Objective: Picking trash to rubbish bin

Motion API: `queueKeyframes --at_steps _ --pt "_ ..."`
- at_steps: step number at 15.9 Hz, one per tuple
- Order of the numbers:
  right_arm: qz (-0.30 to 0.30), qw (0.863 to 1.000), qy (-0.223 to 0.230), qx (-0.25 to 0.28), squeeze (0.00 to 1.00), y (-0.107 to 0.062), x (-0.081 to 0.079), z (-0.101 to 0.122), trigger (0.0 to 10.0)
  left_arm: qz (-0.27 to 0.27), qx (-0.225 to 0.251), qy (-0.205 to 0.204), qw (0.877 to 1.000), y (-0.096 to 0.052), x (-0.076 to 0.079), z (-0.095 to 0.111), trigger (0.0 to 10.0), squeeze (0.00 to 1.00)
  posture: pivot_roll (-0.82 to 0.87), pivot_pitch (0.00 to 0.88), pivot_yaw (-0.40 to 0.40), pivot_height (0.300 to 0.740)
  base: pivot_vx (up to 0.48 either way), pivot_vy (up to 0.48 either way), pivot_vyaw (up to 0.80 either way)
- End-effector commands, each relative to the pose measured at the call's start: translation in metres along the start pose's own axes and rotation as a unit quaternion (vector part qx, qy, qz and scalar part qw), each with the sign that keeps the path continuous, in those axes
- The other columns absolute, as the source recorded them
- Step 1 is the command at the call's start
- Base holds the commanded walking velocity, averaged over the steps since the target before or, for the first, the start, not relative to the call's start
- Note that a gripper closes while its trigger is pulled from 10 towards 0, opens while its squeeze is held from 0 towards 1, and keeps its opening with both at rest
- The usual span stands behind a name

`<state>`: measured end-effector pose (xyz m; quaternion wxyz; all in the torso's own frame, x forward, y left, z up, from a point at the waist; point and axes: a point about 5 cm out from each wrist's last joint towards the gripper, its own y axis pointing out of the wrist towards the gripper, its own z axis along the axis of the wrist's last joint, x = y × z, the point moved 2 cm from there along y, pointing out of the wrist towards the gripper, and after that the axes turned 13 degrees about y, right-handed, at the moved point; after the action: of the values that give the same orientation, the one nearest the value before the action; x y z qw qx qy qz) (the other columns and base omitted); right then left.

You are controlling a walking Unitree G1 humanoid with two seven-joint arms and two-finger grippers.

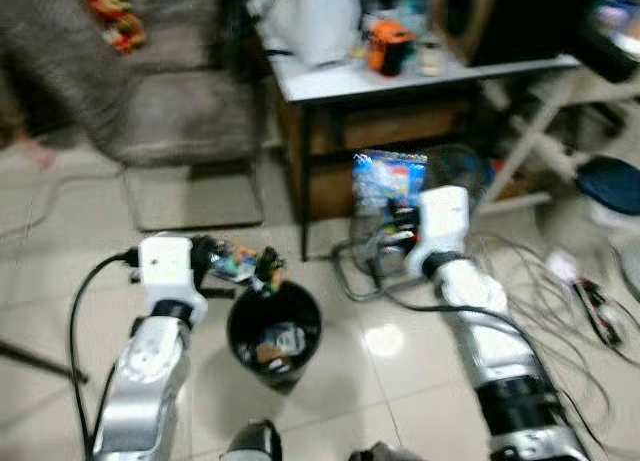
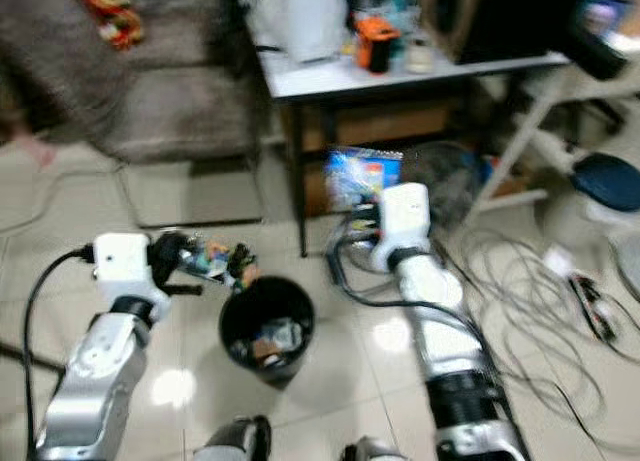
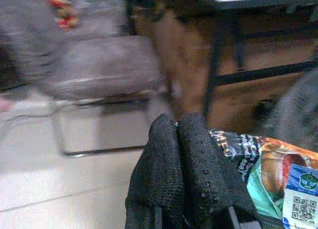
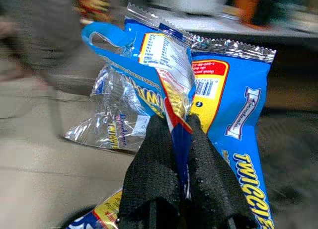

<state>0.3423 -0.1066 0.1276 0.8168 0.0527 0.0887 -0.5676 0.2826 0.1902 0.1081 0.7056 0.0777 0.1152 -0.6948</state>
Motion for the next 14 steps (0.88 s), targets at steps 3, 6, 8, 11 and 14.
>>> queueKeyframes --at_steps 3,6,8,11,14 --pt "-0.001 1.0 -0.009 0.002 0.0 -0.0033 0.0038 0.002 10.0 0.004 -0.01 0.001 1.0 -0.0041 0.0009 -0.0046 10.0 0.0 -0.05 0.159 -0.009 0.74 0.0 0.0 0.8" --pt "-0.001 1.0 -0.005 0.002 0.0 -0.0037 0.0039 0.0019 10.0 -0.001 -0.008 0.001 1.0 -0.004 0.0023 -0.0037 10.0 0.0 -0.05 0.161 -0.01 0.74 0.0 0.0 0.46" --pt "-0.003 1.0 -0.003 0.002 0.0 -0.0039 0.0047 0.0018 10.0 -0.004 -0.007 -0.004 1.0 -0.0043 0.0034 -0.0037 10.0 0.0 -0.05 0.161 -0.01 0.74 0.0 0.0 0.0" --pt "-0.003 1.0 -0.002 0.002 0.0 -0.0041 0.0046 0.002 10.0 -0.008 -0.007 -0.006 1.0 -0.0043 0.0041 -0.0038 10.0 0.0 -0.05 0.161 -0.01 0.74 0.0 0.0 0.0" --pt "-0.004 1.0 -0.002 0.002 0.0 -0.004 0.0046 0.0021 10.0 -0.011 -0.006 -0.006 1.0 -0.004 0.0042 -0.0038 10.0 0.0 -0.06 0.163 -0.009 0.74 0.195 0.0 0.0"
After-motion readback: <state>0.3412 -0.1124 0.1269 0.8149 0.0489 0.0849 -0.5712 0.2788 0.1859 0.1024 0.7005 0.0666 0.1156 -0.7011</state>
